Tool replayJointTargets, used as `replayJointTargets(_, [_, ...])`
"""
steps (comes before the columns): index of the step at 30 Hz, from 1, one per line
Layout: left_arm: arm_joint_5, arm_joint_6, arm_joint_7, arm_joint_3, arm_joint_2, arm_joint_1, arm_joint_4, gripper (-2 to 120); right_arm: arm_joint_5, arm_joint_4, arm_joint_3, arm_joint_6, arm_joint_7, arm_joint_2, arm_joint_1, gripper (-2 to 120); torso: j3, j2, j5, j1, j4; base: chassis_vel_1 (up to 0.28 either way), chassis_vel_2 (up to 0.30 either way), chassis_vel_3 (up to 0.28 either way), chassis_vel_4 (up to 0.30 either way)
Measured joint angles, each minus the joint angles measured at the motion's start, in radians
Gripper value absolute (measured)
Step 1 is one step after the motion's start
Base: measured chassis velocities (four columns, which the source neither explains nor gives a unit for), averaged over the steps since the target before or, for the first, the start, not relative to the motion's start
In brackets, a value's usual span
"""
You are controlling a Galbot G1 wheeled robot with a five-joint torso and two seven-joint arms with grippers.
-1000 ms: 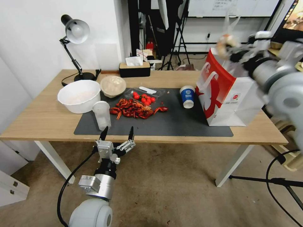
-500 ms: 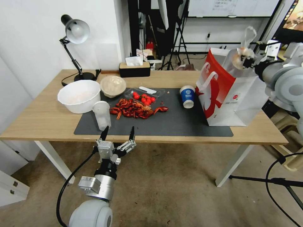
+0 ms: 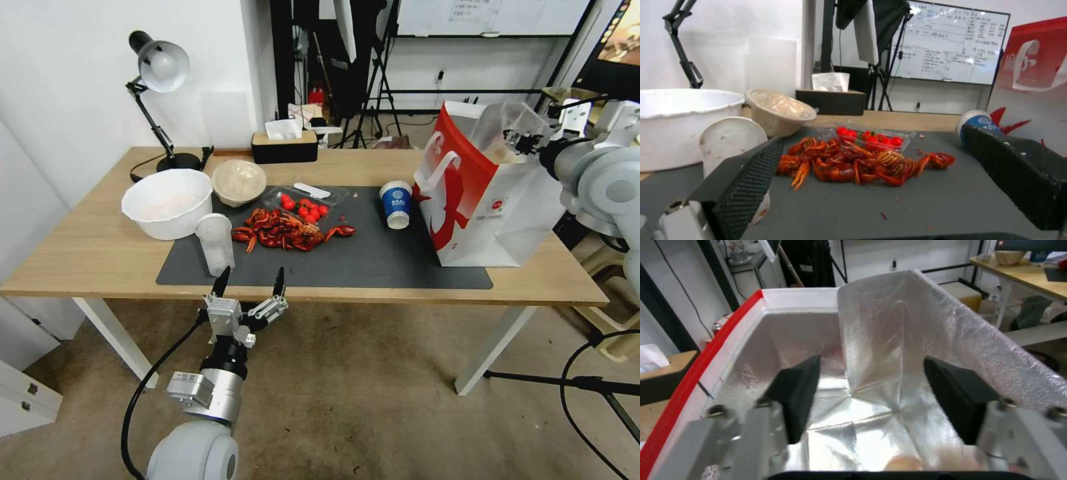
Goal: Pick up the trash from the table and place it into the takeout bag.
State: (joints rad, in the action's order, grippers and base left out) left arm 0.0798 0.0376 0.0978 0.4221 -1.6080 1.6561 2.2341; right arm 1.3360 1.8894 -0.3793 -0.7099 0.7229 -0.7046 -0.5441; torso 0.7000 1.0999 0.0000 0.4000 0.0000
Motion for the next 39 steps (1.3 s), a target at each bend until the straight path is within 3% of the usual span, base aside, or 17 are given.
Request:
replayJointTargets(3, [0.001, -0.001, 0.000, -0.001, 0.000, -0.003, -0.004, 100, 0.017, 0.038, -0.034, 0.073, -0.028, 0.002, -0.007, 78, 0.000, 0.000, 0.0000, 0.000, 0.0000, 0.000, 0.000, 0.000, 0.000])
replayJointTargets(5, [0.001, -0.001, 0.000, -0.001, 0.000, -0.003, -0.005, 100, 0.018, 0.053, -0.042, 0.094, -0.041, 0.003, -0.011, 81, 0.000, 0.000, 0.0000, 0.000, 0.0000, 0.000, 0.000, 0.000, 0.000])
replayJointTargets(7, [0.003, -0.002, 0.000, -0.001, 0.000, -0.004, -0.005, 100, -0.010, 0.105, -0.078, 0.178, -0.113, 0.013, -0.040, 92, 0.000, 0.000, -0.0002, 0.000, -0.0001, 0.000, 0.000, 0.000, 0.000])
replayJointTargets(9, [0.003, -0.002, 0.000, -0.001, 0.000, -0.004, -0.005, 100, -0.013, 0.109, -0.081, 0.184, -0.119, 0.014, -0.043, 94, 0.000, 0.000, -0.0002, 0.000, 0.0000, 0.000, 0.000, 0.000, 0.000])
replayJointTargets(11, [0.004, -0.003, 0.001, -0.001, 0.000, -0.004, -0.005, 100, -0.051, 0.189, -0.133, 0.269, -0.204, 0.028, -0.115, 100, 0.000, 0.000, -0.0004, 0.000, 0.0000, 0.000, 0.000, 0.000, 0.000])
replayJointTargets(13, [0.004, -0.003, 0.001, -0.001, 0.000, -0.004, -0.005, 100, -0.063, 0.206, -0.142, 0.289, -0.220, 0.030, -0.134, 100, 0.000, 0.000, -0.0003, 0.000, 0.0000, 0.000, 0.000, 0.000, 0.000])
replayJointTargets(15, [0.005, -0.003, 0.001, -0.001, 0.000, -0.004, -0.006, 100, -0.149, 0.274, -0.178, 0.379, -0.294, 0.031, -0.257, 100, 0.000, 0.000, -0.0002, 0.000, 0.0000, 0.000, 0.000, 0.000, 0.000])
replayJointTargets(21, [0.006, -0.002, 0.001, 0.000, 0.001, -0.004, -0.006, 100, -0.296, 0.352, -0.226, 0.502, -0.401, 0.005, -0.458, 100, 0.000, 0.000, 0.0001, 0.000, -0.0003, 0.000, 0.000, 0.000, 0.000])
replayJointTargets(23, [0.006, 0.000, 0.002, 0.001, 0.001, -0.002, -0.007, 100, -0.429, 0.406, -0.232, 0.589, -0.463, -0.041, -0.582, 100, 0.000, 0.000, 0.0000, 0.000, -0.0002, 0.000, 0.000, 0.000, 0.000])
replayJointTargets(26, [0.006, 0.011, 0.001, 0.008, 0.000, 0.010, -0.003, 100, -0.503, 0.430, -0.202, 0.633, -0.474, -0.082, -0.622, 100, 0.000, 0.000, -0.0002, 0.000, -0.0004, 0.000, 0.000, 0.000, 0.000])
replayJointTargets(27, [0.005, 0.018, 0.000, 0.013, 0.000, 0.017, 0.001, 100, -0.534, 0.437, -0.187, 0.647, -0.476, -0.100, -0.635, 100, 0.000, 0.000, 0.0000, 0.000, 0.0005, 0.000, 0.000, 0.000, 0.000])
replayJointTargets(29, [0.005, 0.021, 0.000, 0.015, 0.000, 0.019, 0.003, 100, -0.561, 0.441, -0.181, 0.656, -0.482, -0.113, -0.649, 100, 0.000, 0.000, -0.0001, 0.000, 0.0008, 0.000, 0.000, 0.000, 0.000])
replayJointTargets(32, [0.005, 0.026, -0.002, 0.019, 0.000, 0.020, 0.007, 100, -0.716, 0.455, -0.172, 0.750, -0.513, -0.177, -0.782, 100, 0.000, 0.000, -0.0001, 0.000, -0.0003, 0.000, 0.000, 0.000, 0.000])
replayJointTargets(39, [0.007, 0.029, -0.003, 0.019, 0.002, 0.019, 0.001, 100, -0.977, 0.437, -0.154, 0.923, -0.534, -0.297, -1.010, 100, 0.000, 0.000, -0.0002, 0.000, 0.0000, 0.000, 0.000, 0.000, 0.000])
